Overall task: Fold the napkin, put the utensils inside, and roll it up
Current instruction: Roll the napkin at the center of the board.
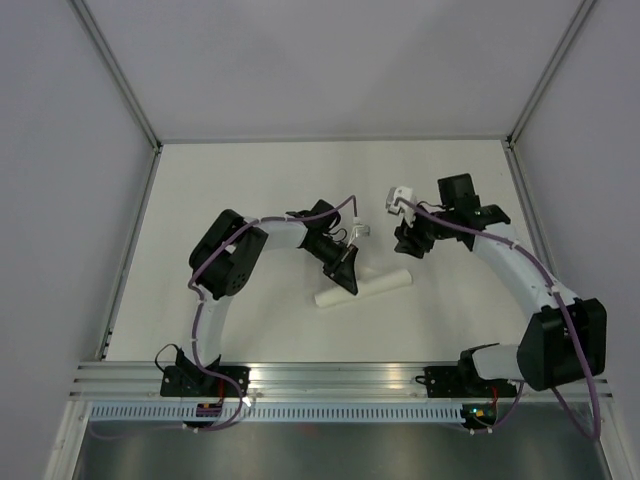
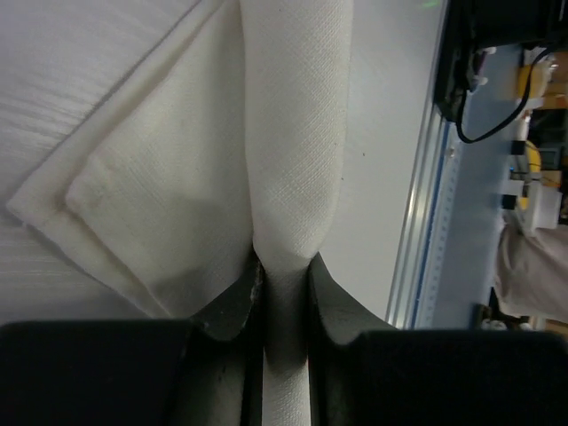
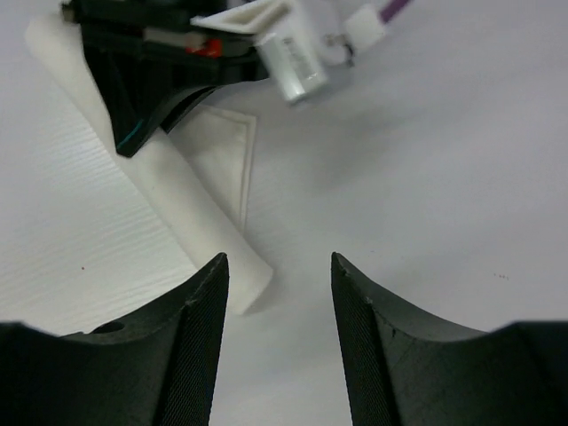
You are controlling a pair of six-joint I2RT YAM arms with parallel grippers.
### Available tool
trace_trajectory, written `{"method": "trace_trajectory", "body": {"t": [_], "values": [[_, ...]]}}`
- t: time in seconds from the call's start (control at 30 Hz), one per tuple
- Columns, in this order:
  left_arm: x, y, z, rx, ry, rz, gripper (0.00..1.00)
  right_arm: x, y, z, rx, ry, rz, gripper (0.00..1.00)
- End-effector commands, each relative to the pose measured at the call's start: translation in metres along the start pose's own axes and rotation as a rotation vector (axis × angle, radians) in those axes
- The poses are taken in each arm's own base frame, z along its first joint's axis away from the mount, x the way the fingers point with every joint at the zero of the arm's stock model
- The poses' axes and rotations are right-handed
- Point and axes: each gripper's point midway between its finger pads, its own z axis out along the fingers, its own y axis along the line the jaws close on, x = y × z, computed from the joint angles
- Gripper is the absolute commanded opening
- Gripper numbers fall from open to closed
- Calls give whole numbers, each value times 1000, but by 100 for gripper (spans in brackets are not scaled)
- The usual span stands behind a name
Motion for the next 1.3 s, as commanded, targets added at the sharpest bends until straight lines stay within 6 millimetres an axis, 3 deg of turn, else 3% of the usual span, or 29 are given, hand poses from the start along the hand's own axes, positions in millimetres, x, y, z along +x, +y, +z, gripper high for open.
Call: {"method": "trace_trajectory", "body": {"t": [0.0,0.07,0.1,0.5,1.0,1.2,1.27], "values": [[34,3,1,49,84,-253,3,19,32,21,16,70,-231,56],[35,2,0,72,81,-283,4,20,46,23,37,66,-321,57],[33,3,-2,75,75,-294,4,35,66,34,-1,89,-352,58],[41,12,-1,84,84,-362,4,53,112,80,58,80,-636,59],[45,12,-1,115,94,-402,6,63,120,110,196,89,-772,57],[47,10,-2,140,101,-406,9,76,122,122,172,123,-781,46],[47,7,-3,150,104,-402,10,81,124,126,158,140,-783,28]]}}
